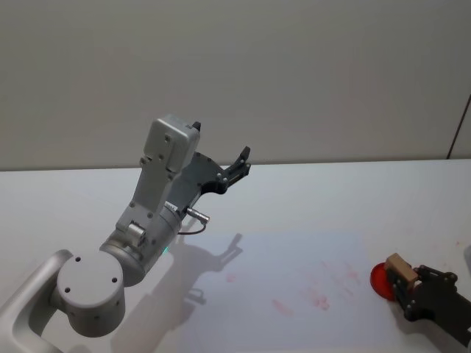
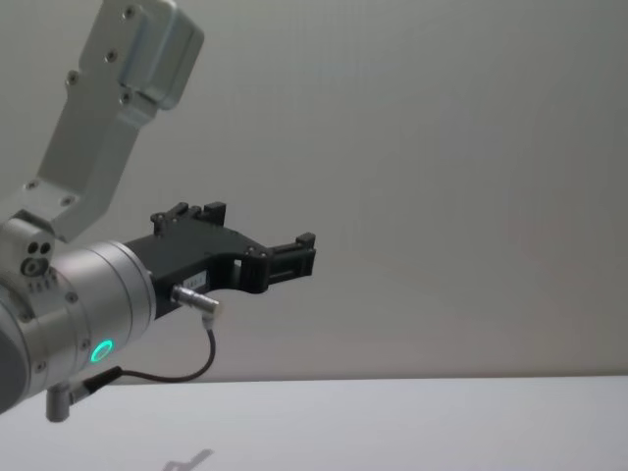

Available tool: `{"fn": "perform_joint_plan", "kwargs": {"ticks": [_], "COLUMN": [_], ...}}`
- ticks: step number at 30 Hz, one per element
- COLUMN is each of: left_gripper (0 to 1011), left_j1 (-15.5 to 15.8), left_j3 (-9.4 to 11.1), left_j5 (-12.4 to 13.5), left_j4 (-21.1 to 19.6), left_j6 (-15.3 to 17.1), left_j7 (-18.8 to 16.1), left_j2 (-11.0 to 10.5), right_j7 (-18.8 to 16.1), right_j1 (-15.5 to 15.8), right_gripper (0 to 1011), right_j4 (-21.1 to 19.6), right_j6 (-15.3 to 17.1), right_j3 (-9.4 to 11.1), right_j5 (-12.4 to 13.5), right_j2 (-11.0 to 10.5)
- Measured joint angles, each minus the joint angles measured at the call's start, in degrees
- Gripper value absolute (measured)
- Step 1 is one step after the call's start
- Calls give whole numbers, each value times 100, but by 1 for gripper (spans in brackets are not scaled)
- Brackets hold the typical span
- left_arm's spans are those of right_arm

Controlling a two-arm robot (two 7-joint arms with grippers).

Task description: Use the one hand to pick up the stamp and affix it onto the A4 paper.

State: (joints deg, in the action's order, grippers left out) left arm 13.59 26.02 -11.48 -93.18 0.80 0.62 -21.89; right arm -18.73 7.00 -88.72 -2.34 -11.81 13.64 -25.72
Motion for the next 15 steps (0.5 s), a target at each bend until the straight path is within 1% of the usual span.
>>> {"fn": "perform_joint_plan", "kwargs": {"ticks": [15], "left_gripper": [1001], "left_j1": [0], "left_j3": [0], "left_j5": [0], "left_j4": [0], "left_j6": [0], "left_j7": [0], "left_j2": [0], "right_j7": [45], "right_j1": [-70], "right_gripper": [221], "right_j4": [74], "right_j6": [10], "right_j3": [-58], "right_j5": [-52], "right_j2": [102]}}
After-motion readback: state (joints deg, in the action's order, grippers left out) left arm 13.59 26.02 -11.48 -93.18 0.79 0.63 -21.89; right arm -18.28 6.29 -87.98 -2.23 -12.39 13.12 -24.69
